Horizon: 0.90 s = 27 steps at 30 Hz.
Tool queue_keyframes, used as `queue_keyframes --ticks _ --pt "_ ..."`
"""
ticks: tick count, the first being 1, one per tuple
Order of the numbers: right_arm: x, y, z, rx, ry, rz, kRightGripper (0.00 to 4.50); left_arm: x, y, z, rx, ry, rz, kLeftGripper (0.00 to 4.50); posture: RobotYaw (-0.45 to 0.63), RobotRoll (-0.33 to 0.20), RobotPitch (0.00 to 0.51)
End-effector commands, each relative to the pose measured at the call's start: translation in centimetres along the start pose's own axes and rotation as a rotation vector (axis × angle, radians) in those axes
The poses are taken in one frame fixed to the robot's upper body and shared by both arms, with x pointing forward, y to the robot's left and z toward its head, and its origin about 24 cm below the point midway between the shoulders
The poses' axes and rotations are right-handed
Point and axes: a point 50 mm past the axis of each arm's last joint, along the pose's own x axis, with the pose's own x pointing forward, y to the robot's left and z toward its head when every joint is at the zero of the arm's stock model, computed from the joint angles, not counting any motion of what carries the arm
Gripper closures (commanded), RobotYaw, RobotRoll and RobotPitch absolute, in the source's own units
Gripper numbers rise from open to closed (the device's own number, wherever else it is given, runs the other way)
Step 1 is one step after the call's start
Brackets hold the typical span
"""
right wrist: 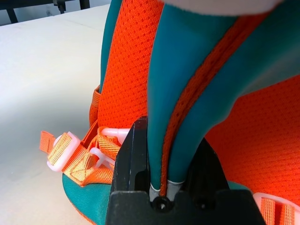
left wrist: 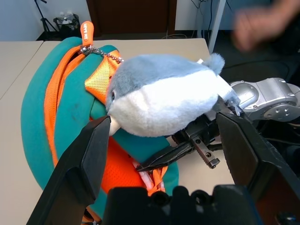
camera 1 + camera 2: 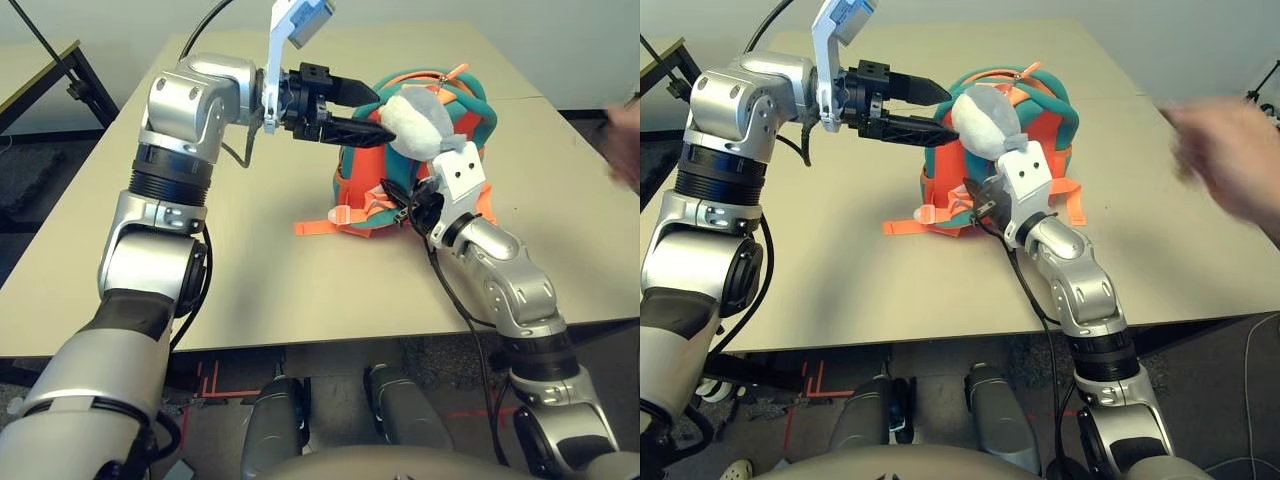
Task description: Put the pencil case into the backpack and zip it.
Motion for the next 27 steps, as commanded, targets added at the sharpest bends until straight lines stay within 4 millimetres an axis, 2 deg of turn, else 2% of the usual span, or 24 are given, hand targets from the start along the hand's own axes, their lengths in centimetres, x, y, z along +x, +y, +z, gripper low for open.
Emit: queue_keyframes --ticks 1,16,20,27 --pt "0.4 1.0 -0.4 0.011 0.012 0.055 3.87 1.0 0.1 -0.3 0.0 0.01 0.016 0.0 -0.24 0.0 0.084" --pt "0.4 1.0 -0.6 0.013 0.013 0.047 3.87 3.2 1.3 -0.8 -0.035 -0.016 0.101 0.0 -0.25 0.0 0.08" --pt "0.4 1.0 -0.6 0.013 0.012 0.046 3.87 3.4 1.5 -0.8 -0.051 -0.032 0.113 0.94 -0.25 0.0 0.078" --pt "0.5 1.0 -0.7 0.013 0.013 0.048 3.87 3.6 1.4 -0.9 -0.054 -0.04 0.107 3.63 -0.25 0.0 0.077"
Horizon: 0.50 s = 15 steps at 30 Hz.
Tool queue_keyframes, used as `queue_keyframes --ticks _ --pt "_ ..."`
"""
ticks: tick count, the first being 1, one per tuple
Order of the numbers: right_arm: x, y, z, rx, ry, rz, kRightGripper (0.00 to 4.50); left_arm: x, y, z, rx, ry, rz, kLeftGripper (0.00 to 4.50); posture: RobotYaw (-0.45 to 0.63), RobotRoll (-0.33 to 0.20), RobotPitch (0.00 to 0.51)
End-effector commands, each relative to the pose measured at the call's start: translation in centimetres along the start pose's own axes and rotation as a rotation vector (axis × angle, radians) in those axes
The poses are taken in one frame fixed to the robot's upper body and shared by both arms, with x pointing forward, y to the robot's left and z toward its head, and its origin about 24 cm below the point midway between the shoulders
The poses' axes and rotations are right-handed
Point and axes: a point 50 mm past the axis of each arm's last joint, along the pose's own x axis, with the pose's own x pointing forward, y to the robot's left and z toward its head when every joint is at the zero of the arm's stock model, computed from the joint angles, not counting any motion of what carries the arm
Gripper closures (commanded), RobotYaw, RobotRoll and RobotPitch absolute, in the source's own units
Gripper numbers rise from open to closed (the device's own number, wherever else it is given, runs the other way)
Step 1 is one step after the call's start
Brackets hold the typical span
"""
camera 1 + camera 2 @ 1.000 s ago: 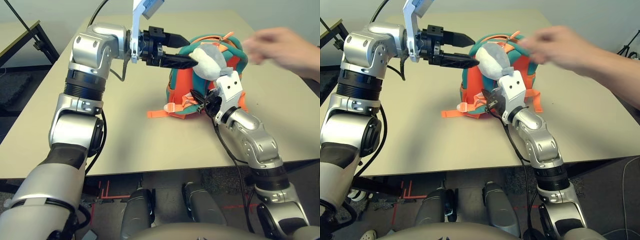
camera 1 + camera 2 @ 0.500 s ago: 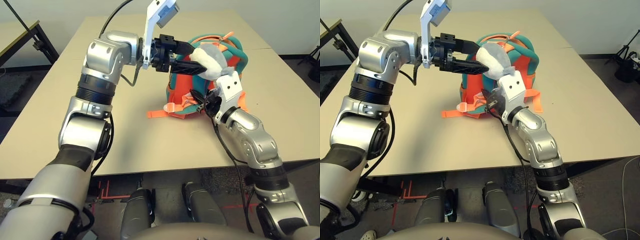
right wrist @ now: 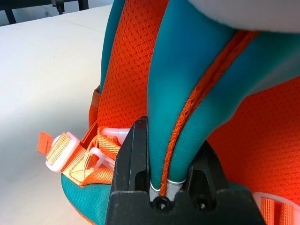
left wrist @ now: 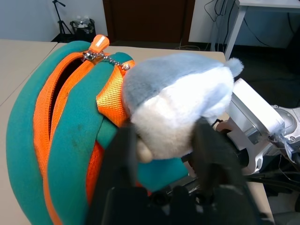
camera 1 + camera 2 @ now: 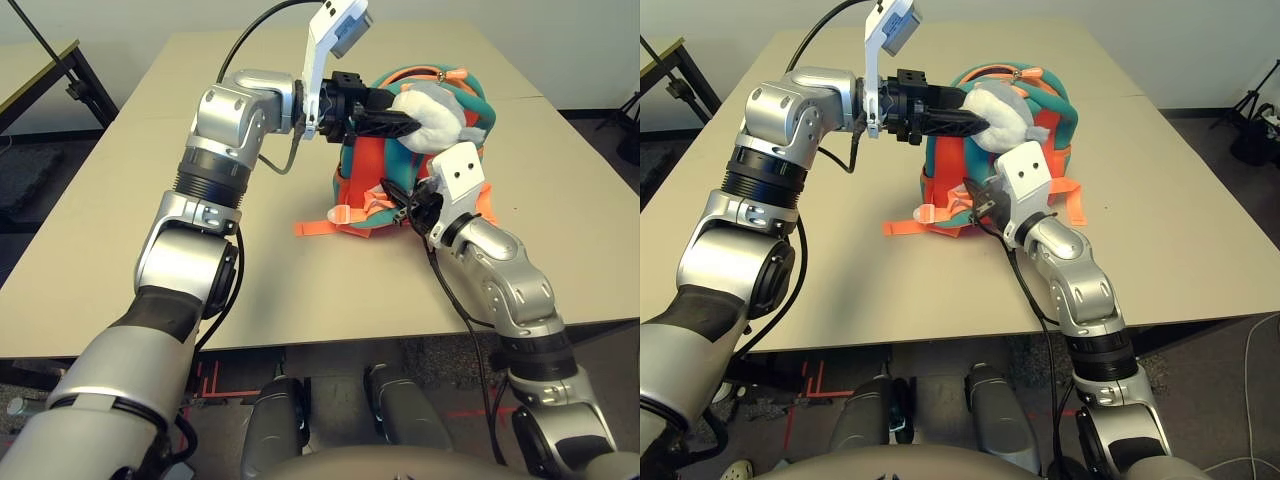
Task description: Put the pencil case into the backpack and zip it.
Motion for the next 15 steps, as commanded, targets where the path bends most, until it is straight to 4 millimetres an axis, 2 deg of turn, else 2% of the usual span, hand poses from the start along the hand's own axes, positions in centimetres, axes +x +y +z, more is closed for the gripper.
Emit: queue_keyframes --ticks 1,3,10,15 --pt "0.3 0.9 -0.6 0.013 0.02 0.053 3.87 0.0 0.2 0.3 0.003 0.002 0.023 3.96 -0.25 0.0 0.077" --pt "0.4 1.0 -0.7 0.013 0.021 0.054 3.87 0.0 0.1 0.4 0.002 -0.003 0.019 4.5 -0.25 0.0 0.077" --pt "0.4 1.0 -0.7 0.012 0.021 0.058 3.87 -1.5 0.4 1.6 0.012 -0.014 0.059 4.5 -0.24 0.0 0.075" --pt "0.4 1.1 -0.8 0.014 0.02 0.061 3.87 -4.8 0.9 3.0 0.045 0.011 0.145 4.5 -0.24 0.0 0.077"
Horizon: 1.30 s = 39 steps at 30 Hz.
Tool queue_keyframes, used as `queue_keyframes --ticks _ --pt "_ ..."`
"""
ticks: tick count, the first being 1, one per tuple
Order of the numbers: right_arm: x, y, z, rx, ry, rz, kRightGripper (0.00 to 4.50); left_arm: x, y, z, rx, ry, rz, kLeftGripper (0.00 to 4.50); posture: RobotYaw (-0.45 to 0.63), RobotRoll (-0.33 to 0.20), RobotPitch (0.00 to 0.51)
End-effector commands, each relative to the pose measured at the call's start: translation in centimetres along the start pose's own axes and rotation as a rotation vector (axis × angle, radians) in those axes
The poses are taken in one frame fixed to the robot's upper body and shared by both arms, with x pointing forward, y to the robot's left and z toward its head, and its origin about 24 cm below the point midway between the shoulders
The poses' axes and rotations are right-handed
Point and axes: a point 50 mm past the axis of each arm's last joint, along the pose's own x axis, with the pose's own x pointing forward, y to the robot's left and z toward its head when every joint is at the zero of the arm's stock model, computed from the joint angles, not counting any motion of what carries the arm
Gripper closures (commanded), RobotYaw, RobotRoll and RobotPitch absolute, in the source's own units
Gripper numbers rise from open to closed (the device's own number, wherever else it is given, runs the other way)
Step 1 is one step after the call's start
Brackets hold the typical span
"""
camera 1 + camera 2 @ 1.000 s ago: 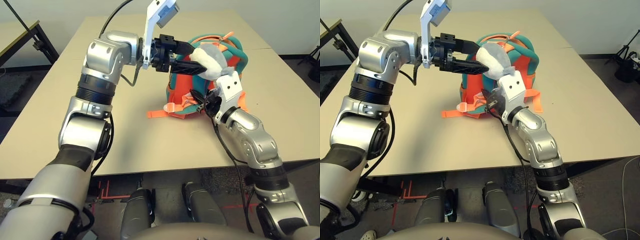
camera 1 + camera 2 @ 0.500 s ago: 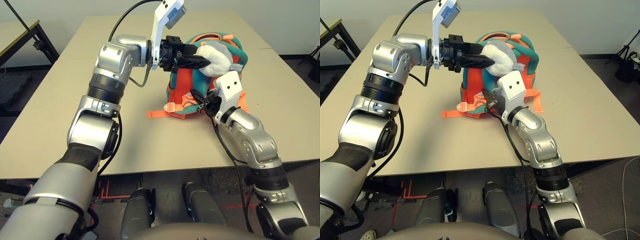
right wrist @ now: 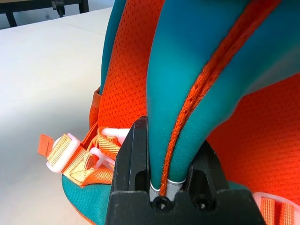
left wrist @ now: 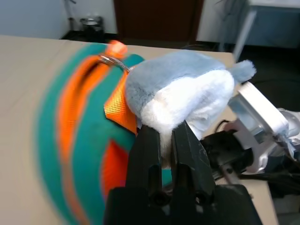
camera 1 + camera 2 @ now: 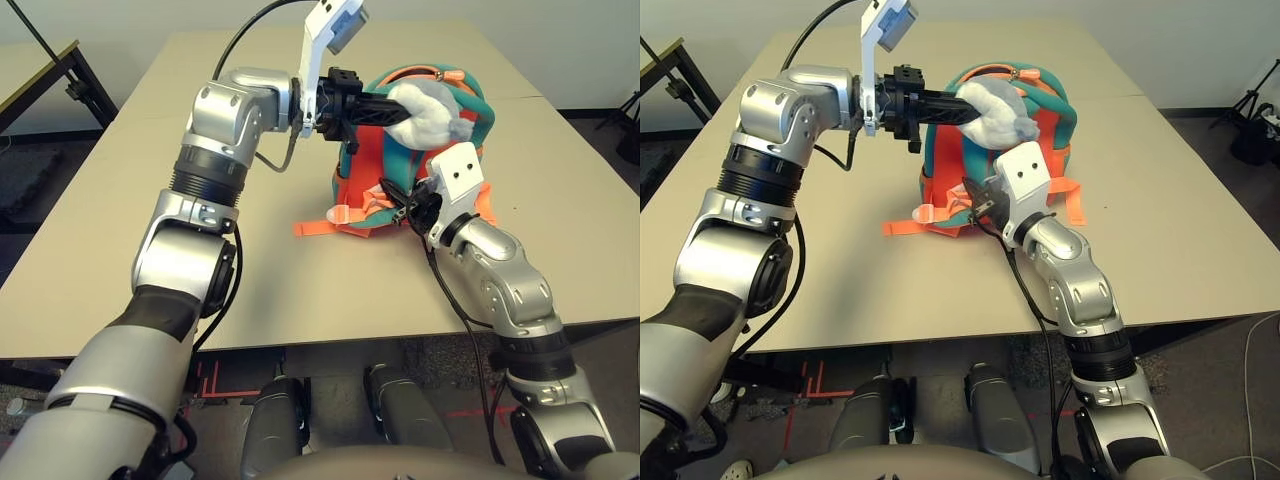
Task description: Put the pencil case into the backpack and zip it.
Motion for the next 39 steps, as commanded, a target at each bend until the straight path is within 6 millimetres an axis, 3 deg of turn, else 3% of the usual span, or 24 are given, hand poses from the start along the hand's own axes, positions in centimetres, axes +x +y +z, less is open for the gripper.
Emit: queue_keyframes --ticks 1,5,9,13,16,21,30,36,39 --pt "0.3 1.0 -0.8 0.016 0.03 0.058 3.87 -2.9 0.7 1.3 0.032 0.006 0.087 4.5 -0.24 0.0 0.077" --pt "0.3 1.0 -0.9 0.015 0.032 0.061 3.87 -6.1 1.5 1.1 0.026 0.032 0.177 4.5 -0.23 0.0 0.077" --pt "0.5 1.1 -0.9 0.017 0.03 0.065 3.87 -8.9 2.7 -0.5 -0.024 0.073 0.283 4.5 -0.22 0.0 0.078" --pt "0.6 1.2 -1.0 0.019 0.028 0.07 3.87 -10.2 3.1 -2.5 -0.074 0.12 0.325 4.5 -0.21 0.0 0.081" --pt "0.7 1.2 -1.0 0.019 0.027 0.074 3.87 -10.8 3.2 -5.1 -0.146 0.166 0.318 4.5 -0.21 0.0 0.083" --pt "0.8 1.2 -0.9 0.016 0.025 0.074 3.87 -10.6 3.1 -9.2 -0.262 0.229 0.311 4.5 -0.21 0.0 0.083" --pt "0.7 1.0 -0.8 0.012 0.025 0.065 3.87 -8.2 2.2 -15.7 -0.407 0.344 0.252 4.5 -0.22 0.0 0.089" --pt "0.7 1.0 -0.8 0.012 0.026 0.062 3.87 -6.8 1.7 -18.3 -0.45 0.406 0.21 4.5 -0.23 0.0 0.093" --pt "0.8 0.9 -0.7 0.013 0.025 0.058 3.87 -6.4 1.8 -18.7 -0.449 0.415 0.202 4.5 -0.24 0.0 0.105"
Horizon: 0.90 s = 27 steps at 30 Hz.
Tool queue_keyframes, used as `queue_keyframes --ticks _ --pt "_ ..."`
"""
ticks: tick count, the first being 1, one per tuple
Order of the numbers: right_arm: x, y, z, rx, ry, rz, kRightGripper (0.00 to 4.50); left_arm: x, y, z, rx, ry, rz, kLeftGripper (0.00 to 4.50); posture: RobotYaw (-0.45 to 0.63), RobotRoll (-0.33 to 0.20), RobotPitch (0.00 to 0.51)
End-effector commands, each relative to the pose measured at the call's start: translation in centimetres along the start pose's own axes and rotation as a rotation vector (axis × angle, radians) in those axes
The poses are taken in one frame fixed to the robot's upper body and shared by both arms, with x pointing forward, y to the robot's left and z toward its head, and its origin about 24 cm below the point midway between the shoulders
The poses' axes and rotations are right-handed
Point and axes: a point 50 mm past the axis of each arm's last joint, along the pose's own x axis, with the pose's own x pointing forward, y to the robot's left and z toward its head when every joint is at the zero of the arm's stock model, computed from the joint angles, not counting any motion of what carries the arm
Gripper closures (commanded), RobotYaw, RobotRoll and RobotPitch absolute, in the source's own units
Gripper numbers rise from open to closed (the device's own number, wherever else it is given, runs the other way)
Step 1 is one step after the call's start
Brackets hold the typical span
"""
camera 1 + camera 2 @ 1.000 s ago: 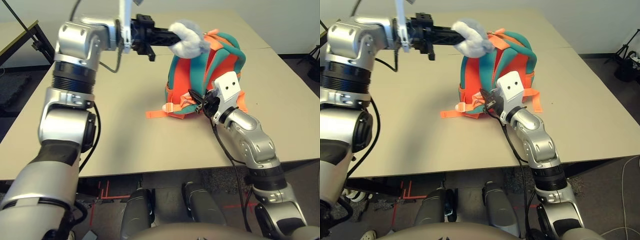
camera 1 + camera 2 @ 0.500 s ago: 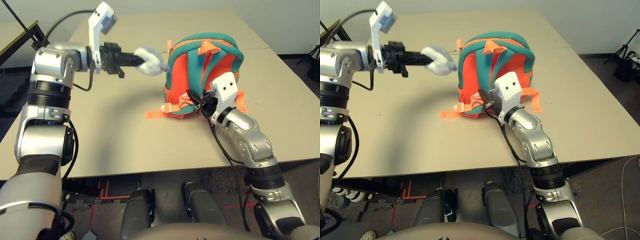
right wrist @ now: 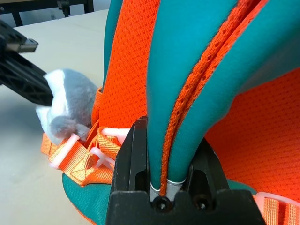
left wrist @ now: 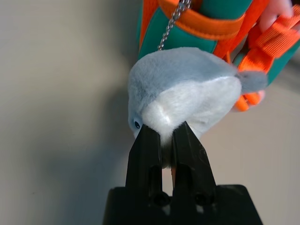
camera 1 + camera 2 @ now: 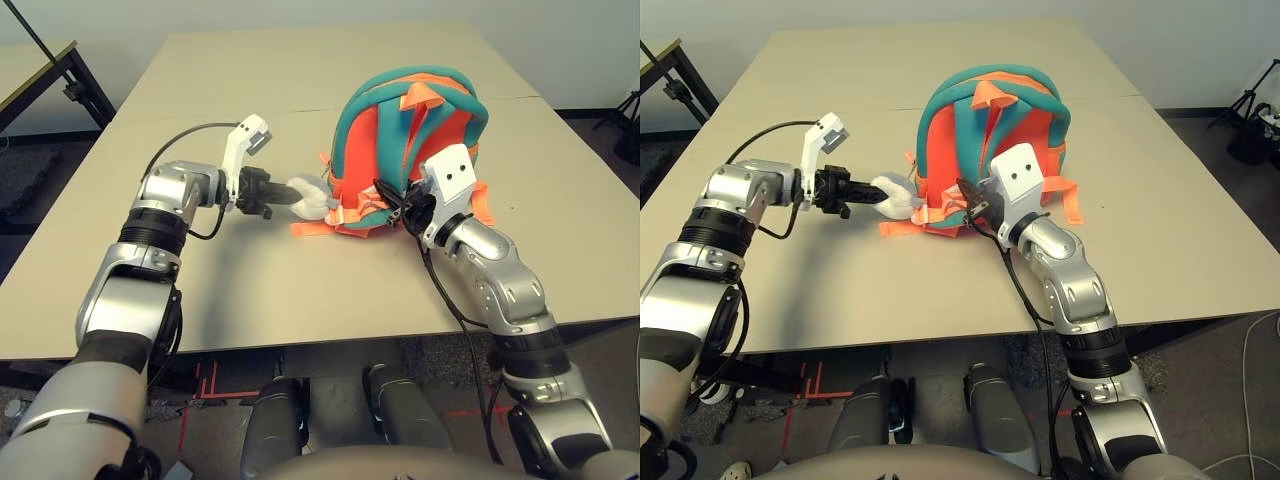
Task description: Put the pencil case into the backpack and zip it.
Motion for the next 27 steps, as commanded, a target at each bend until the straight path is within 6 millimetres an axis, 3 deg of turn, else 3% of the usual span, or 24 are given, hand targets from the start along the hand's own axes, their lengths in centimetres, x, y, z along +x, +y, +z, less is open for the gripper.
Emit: queue_keyframes --ticks 1,5,9,17,19,27 --pt "0.4 0.6 -0.4 0.012 0.026 0.036 3.87 0.8 0.3 -1.5 -0.027 0.079 0.01 4.5 -0.24 0.0 0.105" --pt "0.4 0.6 -0.3 0.014 0.023 0.035 3.87 0.7 0.4 -0.7 -0.021 0.033 0.016 4.5 -0.25 0.0 0.116" --pt "0.0 0.8 0.2 0.058 0.022 0.049 3.87 -0.1 0.0 0.7 -0.032 -0.041 -0.022 3.07 -0.25 0.0 0.115" --pt "-1.9 0.6 1.9 0.163 0.034 0.102 0.92 -1.0 -1.0 1.2 -0.024 -0.066 -0.052 0.0 -0.26 0.0 0.111" --pt "-2.7 0.3 2.6 0.172 0.041 0.117 0.08 -1.1 -1.2 1.4 -0.023 -0.074 -0.054 0.0 -0.26 0.0 0.118" --pt "-5.8 -1.1 3.8 0.184 0.102 0.127 0.03 -1.1 -1.8 1.2 -0.028 -0.083 -0.06 0.0 -0.28 0.0 0.141"
